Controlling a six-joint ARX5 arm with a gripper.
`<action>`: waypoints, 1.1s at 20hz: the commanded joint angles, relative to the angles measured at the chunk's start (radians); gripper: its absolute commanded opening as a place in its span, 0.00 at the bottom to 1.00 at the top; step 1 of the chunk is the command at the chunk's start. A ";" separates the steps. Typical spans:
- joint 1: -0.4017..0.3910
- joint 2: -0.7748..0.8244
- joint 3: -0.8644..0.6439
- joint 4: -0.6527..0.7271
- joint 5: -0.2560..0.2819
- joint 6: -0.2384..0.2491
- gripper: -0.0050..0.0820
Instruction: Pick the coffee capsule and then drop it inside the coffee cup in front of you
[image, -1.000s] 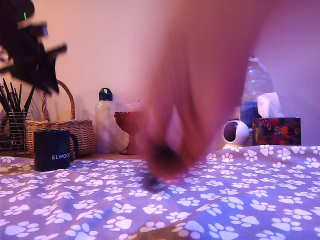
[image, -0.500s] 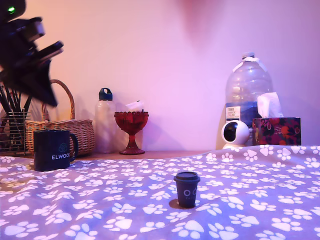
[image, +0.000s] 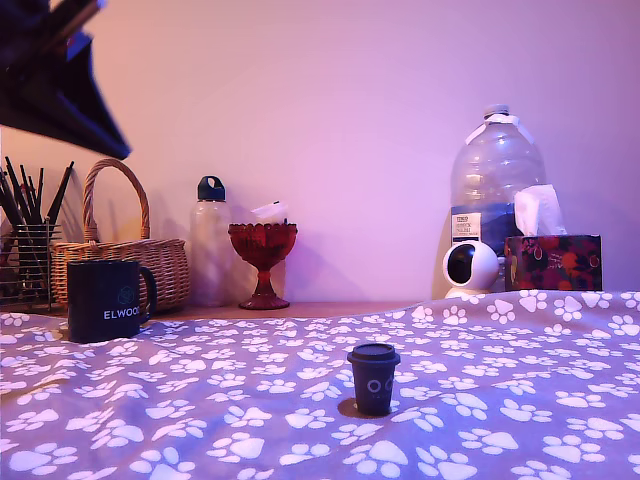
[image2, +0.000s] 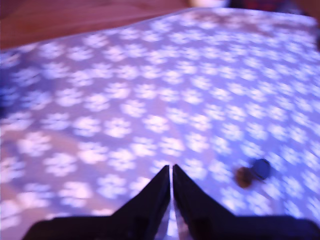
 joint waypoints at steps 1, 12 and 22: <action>-0.020 -0.016 -0.039 0.035 -0.014 0.007 0.06; -0.037 -0.128 -0.042 0.112 -0.195 0.009 0.06; -0.056 -0.296 -0.211 0.195 -0.025 0.043 0.06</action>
